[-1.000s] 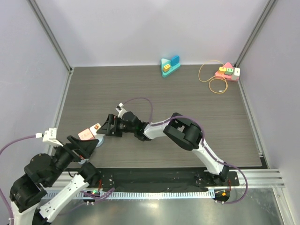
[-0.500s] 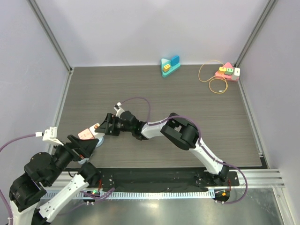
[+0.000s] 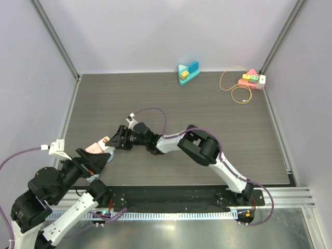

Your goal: Pull the plug off the socket

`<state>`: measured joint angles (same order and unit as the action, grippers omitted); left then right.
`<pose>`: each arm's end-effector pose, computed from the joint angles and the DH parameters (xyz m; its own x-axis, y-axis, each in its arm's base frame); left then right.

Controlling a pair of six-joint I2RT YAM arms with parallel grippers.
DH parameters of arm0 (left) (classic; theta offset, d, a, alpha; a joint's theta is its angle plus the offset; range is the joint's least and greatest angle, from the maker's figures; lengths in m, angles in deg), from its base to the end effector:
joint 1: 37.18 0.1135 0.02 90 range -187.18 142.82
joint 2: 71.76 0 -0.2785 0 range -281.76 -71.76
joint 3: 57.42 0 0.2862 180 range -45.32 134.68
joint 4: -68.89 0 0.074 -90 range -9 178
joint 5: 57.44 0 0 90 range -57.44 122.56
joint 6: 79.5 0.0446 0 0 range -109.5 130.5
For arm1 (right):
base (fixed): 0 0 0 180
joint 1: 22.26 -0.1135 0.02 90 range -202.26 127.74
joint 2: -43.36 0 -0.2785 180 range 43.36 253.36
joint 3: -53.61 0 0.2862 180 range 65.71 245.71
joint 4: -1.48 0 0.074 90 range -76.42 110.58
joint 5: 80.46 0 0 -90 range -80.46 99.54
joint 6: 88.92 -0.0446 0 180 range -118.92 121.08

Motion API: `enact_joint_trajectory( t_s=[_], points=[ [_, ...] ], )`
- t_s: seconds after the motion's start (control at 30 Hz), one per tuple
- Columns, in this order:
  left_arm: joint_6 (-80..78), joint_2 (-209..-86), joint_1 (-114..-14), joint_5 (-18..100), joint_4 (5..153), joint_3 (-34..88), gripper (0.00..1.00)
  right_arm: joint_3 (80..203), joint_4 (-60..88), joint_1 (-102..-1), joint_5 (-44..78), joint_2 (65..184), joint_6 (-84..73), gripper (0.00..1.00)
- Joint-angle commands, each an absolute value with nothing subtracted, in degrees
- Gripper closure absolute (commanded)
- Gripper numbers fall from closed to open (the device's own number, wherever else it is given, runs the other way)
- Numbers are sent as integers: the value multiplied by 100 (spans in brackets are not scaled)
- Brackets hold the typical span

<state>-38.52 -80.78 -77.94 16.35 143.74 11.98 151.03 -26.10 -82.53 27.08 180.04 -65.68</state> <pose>0.0078 0.0097 0.3768 -0.4429 -0.5753 -0.6877 0.1340 0.7159 -0.6852 0.2652 0.4915 0.0999 -0.9349 0.1296 -0.3304 -0.2922 0.2470 0.9239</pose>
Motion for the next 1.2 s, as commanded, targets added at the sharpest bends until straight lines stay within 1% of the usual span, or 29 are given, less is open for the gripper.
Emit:
enact_joint_trajectory(
  t_s=[0.0,0.03,0.1,0.13,0.23,0.4,0.57,0.83,0.9,1.0,1.03,1.17],
  points=[
    [-3819,-8248,-7796,1735,14112,1234,2,15053,-3167,-8264,2887,17862,-6650,66],
    [-3819,-8292,-7796,1744,14103,1243,2,15018,-3246,-8246,2896,17853,-6755,72],
    [-3802,-8336,-7796,1770,14076,1243,2,14860,-3440,-8229,2940,17775,-6835,78],
    [-3793,-8371,-7796,1788,14068,1243,1,14798,-3501,-8202,2958,17748,-6922,85],
    [-3758,-8494,-7797,1849,13989,1208,2,14438,-3660,-8115,2993,17503,-7046,91],
    [-3653,-8854,-7796,2077,13752,1137,1,13376,-3836,-7895,3002,16879,-6994,97],
    [-3582,-9293,-7796,2464,13340,997,1,12112,-3827,-7684,2941,15914,-6844,98],
    [-3529,-10663,-7805,3185,12900,777,2,10255,-3748,-7166,2774,14392,-6651,98],
    [-3503,-10875,-7796,3536,12715,672,2,9833,-3538,-7060,2747,13884,-6546,98],
    [-3442,-11183,-7797,3861,12355,470,2,9472,-2845,-6841,2747,13346,-6186,98],
    [-3433,-11253,-7796,3906,12232,417,2,9419,-2599,-6788,2738,12962,-5941,97],
    [-3389,-11657,-7796,4003,11994,223,1,9235,-1239,-6358,2808,12151,-5370,93]
  ],
)
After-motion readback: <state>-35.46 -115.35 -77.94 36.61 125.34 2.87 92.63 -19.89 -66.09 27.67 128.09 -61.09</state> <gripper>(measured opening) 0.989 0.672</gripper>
